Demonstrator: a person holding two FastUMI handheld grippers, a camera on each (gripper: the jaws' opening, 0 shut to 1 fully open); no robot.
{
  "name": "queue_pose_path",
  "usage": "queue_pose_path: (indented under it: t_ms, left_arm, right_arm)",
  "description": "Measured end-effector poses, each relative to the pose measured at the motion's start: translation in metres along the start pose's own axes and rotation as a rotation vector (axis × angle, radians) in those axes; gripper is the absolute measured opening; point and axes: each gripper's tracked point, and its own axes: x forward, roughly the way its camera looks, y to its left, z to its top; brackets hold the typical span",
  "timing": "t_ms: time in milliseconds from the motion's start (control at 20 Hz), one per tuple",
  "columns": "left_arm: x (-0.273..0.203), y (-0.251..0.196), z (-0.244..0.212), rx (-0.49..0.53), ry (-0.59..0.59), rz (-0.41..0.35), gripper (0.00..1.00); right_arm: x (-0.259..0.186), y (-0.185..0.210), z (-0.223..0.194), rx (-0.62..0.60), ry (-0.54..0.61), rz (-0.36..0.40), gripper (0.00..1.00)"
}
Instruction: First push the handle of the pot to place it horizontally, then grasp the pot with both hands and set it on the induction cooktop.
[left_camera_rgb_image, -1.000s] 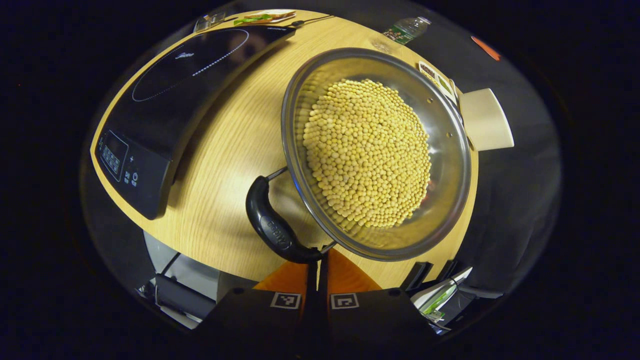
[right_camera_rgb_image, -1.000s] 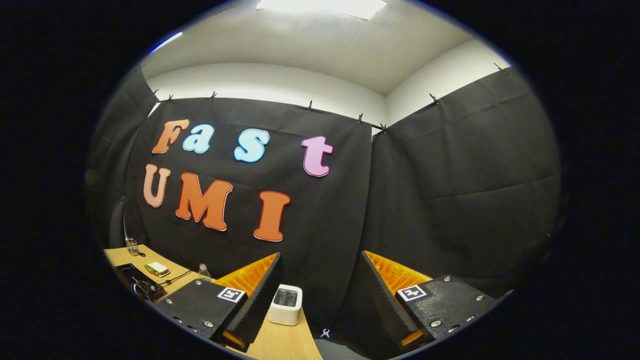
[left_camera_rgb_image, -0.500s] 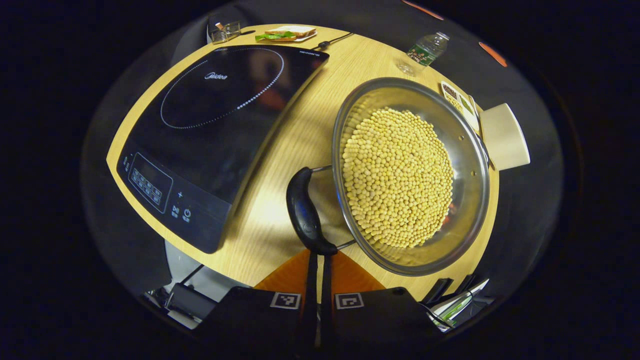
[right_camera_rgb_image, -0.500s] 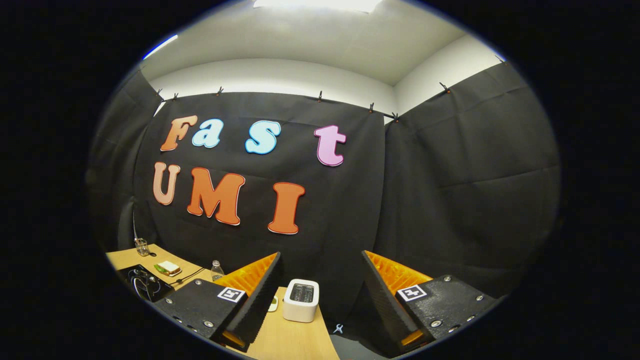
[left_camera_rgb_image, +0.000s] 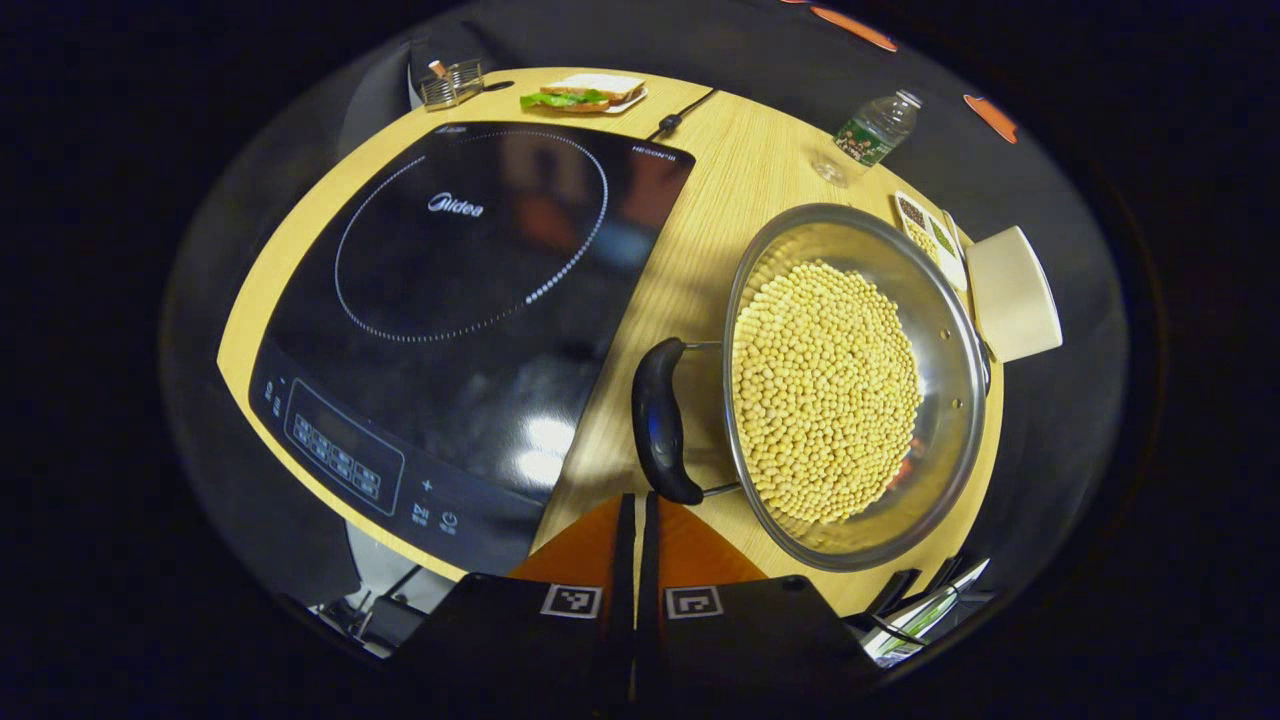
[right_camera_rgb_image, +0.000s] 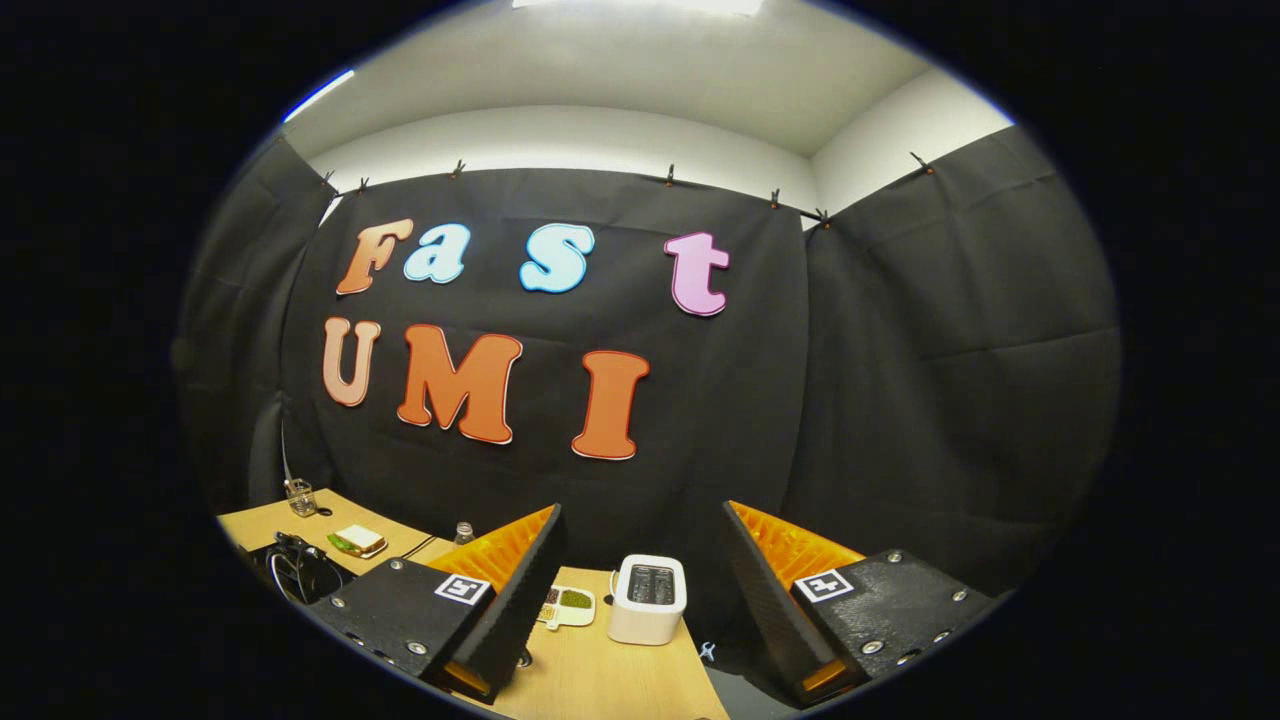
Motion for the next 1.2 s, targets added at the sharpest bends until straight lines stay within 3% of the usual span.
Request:
queue_pose_path:
  t_ms: [450,600,750,1200]
  left_arm:
    - [0.011,0.001,0.057,0.152,-0.105,-0.011,0.08]
    - [0.015,-0.024,0.071,0.174,-0.119,-0.086,0.08]
    - [0.014,-0.024,0.088,0.241,-0.152,-0.047,0.08]
    - [0.029,-0.045,0.126,0.367,-0.201,-0.073,0.08]
  right_arm:
    - [0.015,0.054,-0.022,-0.026,0.076,0.046,0.97]
    - [0.021,0.068,-0.028,-0.04,0.101,0.057,0.95]
    - [0.026,0.081,-0.034,-0.045,0.124,0.064,0.95]
    - [0.041,0.121,-0.067,-0.054,0.218,0.1,0.97]
